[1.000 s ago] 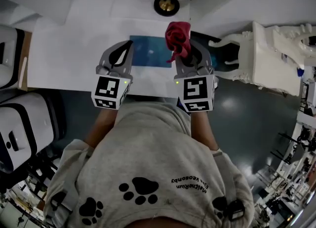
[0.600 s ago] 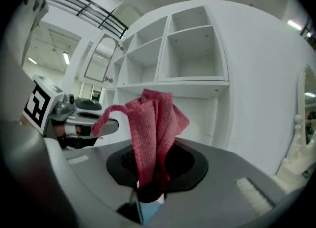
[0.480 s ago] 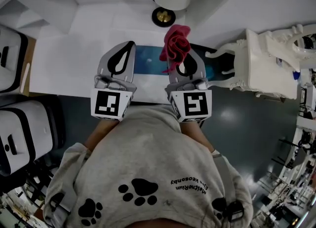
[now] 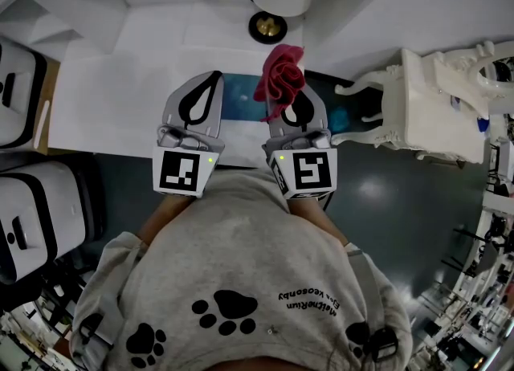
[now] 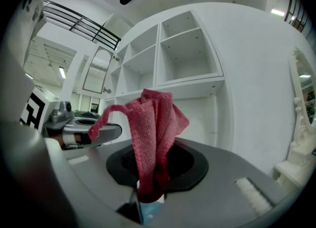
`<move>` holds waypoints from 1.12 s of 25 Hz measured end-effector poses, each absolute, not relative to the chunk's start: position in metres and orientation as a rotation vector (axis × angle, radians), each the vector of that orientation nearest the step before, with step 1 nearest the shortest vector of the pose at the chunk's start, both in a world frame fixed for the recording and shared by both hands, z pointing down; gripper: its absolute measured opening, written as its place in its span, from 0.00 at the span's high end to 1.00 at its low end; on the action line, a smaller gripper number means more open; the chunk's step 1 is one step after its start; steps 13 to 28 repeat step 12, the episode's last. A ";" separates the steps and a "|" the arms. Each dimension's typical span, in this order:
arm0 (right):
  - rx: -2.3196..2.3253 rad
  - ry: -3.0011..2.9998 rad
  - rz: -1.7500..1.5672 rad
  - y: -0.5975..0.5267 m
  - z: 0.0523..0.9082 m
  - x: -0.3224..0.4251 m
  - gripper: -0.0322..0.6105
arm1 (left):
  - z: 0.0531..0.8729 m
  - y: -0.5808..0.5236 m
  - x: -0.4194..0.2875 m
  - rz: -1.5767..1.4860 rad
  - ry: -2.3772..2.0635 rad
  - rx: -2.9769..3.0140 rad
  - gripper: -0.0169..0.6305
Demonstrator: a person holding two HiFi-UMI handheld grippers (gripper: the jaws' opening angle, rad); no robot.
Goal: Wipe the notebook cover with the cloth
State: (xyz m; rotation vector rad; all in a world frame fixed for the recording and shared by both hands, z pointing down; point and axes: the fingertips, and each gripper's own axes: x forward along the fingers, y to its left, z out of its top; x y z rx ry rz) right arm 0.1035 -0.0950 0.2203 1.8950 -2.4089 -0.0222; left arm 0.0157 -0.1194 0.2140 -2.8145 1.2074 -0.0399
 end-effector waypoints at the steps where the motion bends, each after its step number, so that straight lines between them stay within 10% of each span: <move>1: 1.891 -2.410 -0.028 -0.096 0.220 0.103 0.83 | 0.214 -0.120 0.016 -0.041 1.205 -2.812 0.98; 28: 1.868 -2.425 -0.014 -0.112 0.227 0.107 0.83 | 0.218 -0.136 0.027 -0.066 1.176 -2.804 0.98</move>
